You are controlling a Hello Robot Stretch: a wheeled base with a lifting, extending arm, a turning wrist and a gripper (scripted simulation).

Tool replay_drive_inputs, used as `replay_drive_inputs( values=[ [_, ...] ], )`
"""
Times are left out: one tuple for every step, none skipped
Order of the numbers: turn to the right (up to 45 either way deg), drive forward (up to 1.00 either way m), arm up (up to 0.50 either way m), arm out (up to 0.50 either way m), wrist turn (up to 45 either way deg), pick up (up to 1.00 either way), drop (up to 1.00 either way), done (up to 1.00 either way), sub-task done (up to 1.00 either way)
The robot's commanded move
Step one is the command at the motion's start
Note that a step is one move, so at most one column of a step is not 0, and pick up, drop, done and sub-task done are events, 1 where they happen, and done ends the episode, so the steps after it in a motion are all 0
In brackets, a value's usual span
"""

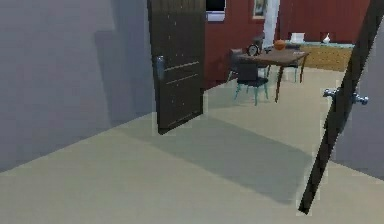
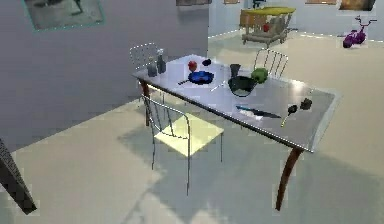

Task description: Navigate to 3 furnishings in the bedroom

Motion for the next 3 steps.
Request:
replay_drive_inputs(
  values=[
    [9.0,0.0,0.0,0.0,0.0,0.0,0.0,0.0,0.0],
    [0.0,1.0,0.0,0.0,0.0,0.0,0.0,0.0,0.0],
    [0.0,0.4,0.0,0.0,0.0,0.0,0.0,0.0,0.0]
  ],
)
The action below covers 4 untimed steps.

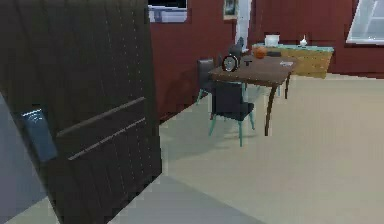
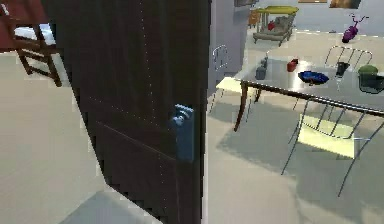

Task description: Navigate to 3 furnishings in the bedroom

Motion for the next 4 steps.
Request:
replay_drive_inputs(
  values=[
    [30.0,0.0,0.0,0.0,0.0,0.0,0.0,0.0,0.0],
    [0.0,1.0,0.0,0.0,0.0,0.0,0.0,0.0,0.0],
    [9.0,0.0,0.0,0.0,0.0,0.0,0.0,0.0,0.0],
    [0.0,0.2,0.0,0.0,0.0,0.0,0.0,0.0,0.0]
  ],
)
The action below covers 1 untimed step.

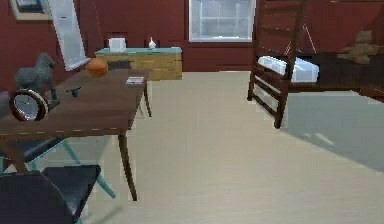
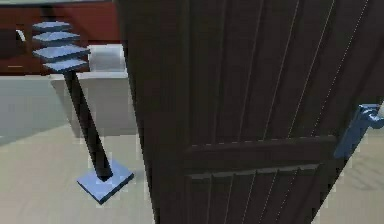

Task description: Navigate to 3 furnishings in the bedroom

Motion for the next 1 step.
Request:
replay_drive_inputs(
  values=[
    [45.0,0.0,0.0,0.0,0.0,0.0,0.0,0.0,0.0]
  ],
)
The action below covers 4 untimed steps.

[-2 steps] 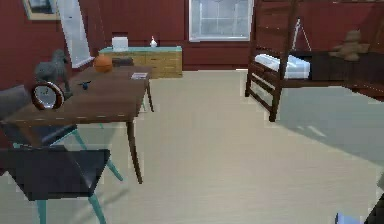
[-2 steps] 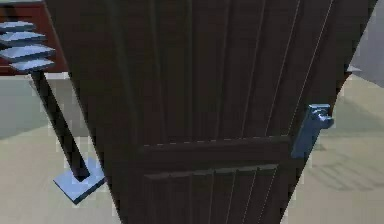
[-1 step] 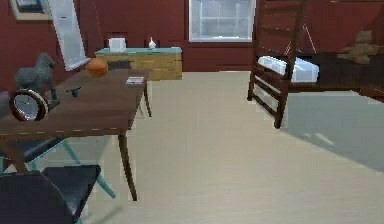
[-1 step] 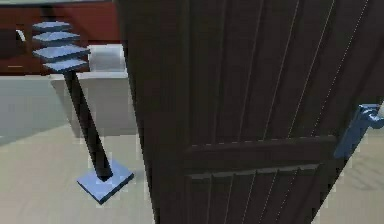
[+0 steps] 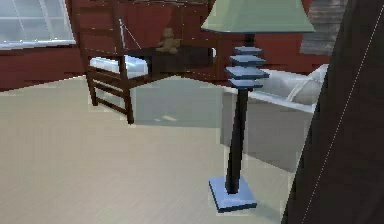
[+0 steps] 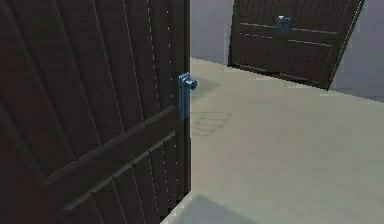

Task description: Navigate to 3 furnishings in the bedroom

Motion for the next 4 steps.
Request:
replay_drive_inputs(
  values=[
    [12.0,0.0,0.0,0.0,0.0,0.0,0.0,0.0,0.0],
    [0.0,0.0,0.0,0.0,0.0,0.0,0.0,0.0,1.0],
    [-45.0,0.0,0.0,0.0,0.0,0.0,0.0,0.0,0.0],
    [-45.0,0.0,0.0,0.0,0.0,0.0,0.0,0.0,0.0]
  ],
)
